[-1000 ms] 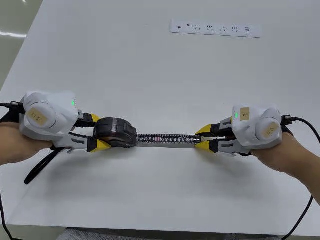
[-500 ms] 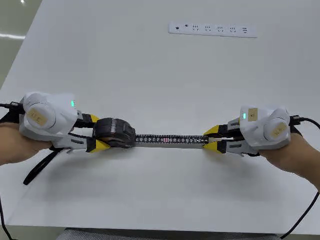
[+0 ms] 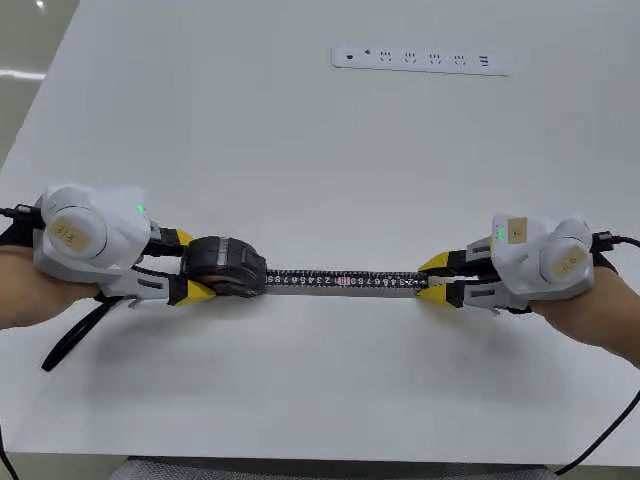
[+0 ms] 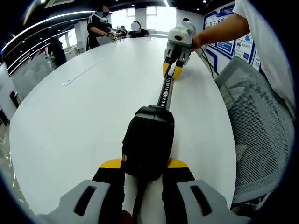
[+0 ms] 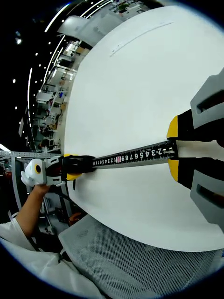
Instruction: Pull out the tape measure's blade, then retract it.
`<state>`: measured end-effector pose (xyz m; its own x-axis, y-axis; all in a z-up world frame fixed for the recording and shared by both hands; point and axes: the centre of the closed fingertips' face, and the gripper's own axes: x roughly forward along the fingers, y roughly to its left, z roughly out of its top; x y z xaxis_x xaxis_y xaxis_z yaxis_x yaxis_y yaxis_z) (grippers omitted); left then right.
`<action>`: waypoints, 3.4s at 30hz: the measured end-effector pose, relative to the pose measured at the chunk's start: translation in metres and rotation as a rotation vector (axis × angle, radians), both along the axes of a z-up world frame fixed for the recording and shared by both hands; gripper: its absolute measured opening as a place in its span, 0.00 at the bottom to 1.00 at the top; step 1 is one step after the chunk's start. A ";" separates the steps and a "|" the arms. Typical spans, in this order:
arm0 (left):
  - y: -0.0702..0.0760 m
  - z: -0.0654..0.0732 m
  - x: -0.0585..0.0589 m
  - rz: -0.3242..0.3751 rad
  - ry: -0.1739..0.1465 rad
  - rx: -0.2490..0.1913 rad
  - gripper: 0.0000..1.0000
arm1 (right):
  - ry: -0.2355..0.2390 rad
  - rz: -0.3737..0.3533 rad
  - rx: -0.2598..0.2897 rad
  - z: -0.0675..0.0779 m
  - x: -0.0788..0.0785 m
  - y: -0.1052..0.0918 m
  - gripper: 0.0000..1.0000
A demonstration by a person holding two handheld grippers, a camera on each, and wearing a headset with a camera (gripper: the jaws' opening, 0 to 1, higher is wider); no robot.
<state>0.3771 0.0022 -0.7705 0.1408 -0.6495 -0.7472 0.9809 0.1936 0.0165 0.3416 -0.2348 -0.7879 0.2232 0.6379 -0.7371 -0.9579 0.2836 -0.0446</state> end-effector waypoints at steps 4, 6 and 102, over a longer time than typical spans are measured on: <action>0.000 0.000 0.000 -0.001 0.000 0.001 0.25 | 0.001 0.000 -0.009 0.001 -0.001 -0.005 0.08; 0.000 0.000 0.000 0.001 0.002 0.000 0.25 | -0.001 -0.003 -0.016 0.001 -0.001 -0.010 0.08; 0.034 0.039 -0.020 0.425 -0.017 -0.184 0.66 | 0.048 -0.360 0.072 0.041 -0.019 -0.037 0.53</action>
<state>0.3568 0.0364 -0.7312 0.4339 -0.6536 -0.6201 0.8141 0.5793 -0.0408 0.3224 -0.2715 -0.7471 0.4091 0.5753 -0.7083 -0.7966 0.6038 0.0303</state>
